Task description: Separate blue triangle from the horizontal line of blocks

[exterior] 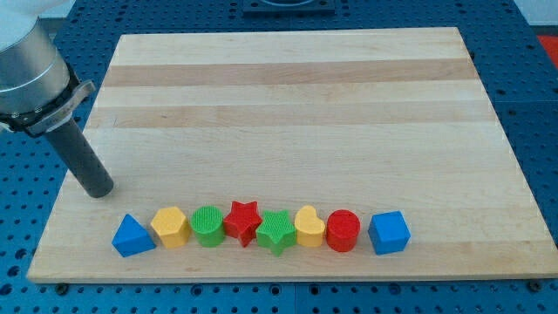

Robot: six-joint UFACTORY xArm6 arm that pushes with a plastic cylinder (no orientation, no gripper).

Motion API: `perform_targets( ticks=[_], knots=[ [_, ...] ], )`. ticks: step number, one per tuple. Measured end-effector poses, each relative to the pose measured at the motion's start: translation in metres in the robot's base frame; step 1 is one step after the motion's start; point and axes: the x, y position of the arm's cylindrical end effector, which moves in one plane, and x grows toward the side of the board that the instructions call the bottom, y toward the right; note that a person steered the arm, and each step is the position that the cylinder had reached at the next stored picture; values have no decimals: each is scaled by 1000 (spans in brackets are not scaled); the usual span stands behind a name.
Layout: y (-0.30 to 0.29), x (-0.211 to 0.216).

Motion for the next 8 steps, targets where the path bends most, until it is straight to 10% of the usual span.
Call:
perform_targets(
  ticks=[3, 8],
  knots=[
    [-60, 73],
    [38, 107]
  ],
)
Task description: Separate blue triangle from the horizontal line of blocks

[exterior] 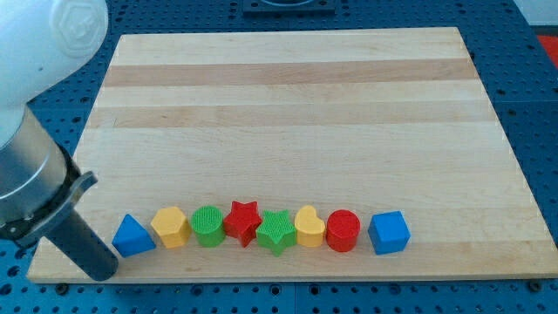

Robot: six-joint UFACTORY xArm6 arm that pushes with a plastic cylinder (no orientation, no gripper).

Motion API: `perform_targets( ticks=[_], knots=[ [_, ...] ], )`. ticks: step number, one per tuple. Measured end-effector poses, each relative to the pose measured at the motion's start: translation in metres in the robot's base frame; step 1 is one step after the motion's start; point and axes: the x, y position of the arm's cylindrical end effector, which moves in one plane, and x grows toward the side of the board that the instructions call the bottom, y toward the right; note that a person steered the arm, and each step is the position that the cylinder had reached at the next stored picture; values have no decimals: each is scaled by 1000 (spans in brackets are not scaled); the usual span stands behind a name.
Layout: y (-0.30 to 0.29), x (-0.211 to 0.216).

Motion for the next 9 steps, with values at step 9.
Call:
perform_targets(
  ticks=[9],
  knots=[
    [-16, -61]
  ],
)
